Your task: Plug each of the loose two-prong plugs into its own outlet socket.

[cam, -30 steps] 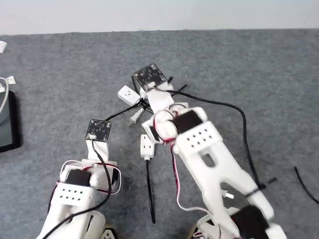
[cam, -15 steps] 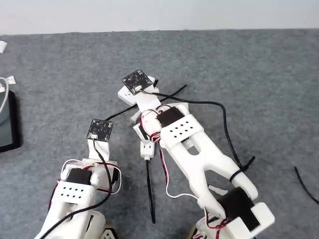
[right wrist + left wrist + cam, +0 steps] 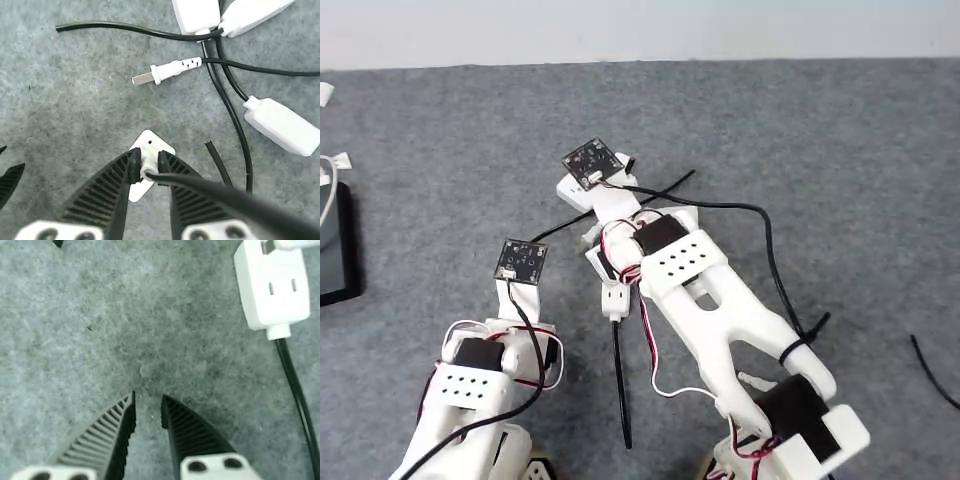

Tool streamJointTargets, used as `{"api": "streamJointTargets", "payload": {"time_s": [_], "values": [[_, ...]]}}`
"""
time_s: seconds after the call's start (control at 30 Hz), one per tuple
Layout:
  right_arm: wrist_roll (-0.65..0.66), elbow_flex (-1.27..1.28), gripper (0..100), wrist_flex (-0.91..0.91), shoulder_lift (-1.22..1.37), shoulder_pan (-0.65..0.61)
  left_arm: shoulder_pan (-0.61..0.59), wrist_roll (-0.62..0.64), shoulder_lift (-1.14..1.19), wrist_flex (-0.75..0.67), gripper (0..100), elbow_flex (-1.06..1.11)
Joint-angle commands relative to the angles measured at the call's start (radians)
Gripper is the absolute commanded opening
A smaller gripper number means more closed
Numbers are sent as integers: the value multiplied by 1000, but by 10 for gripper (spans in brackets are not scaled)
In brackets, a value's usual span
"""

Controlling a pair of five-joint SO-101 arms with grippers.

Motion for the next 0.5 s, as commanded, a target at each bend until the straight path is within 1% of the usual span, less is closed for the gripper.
{"api": "streamJointTargets", "payload": {"time_s": [0.0,0.47], "values": [[25,-66,8,-16,15,-5,-5,-12,2,-25,16,-59],[29,-66,8,-31,51,8,-5,-12,2,-25,16,-59]]}}
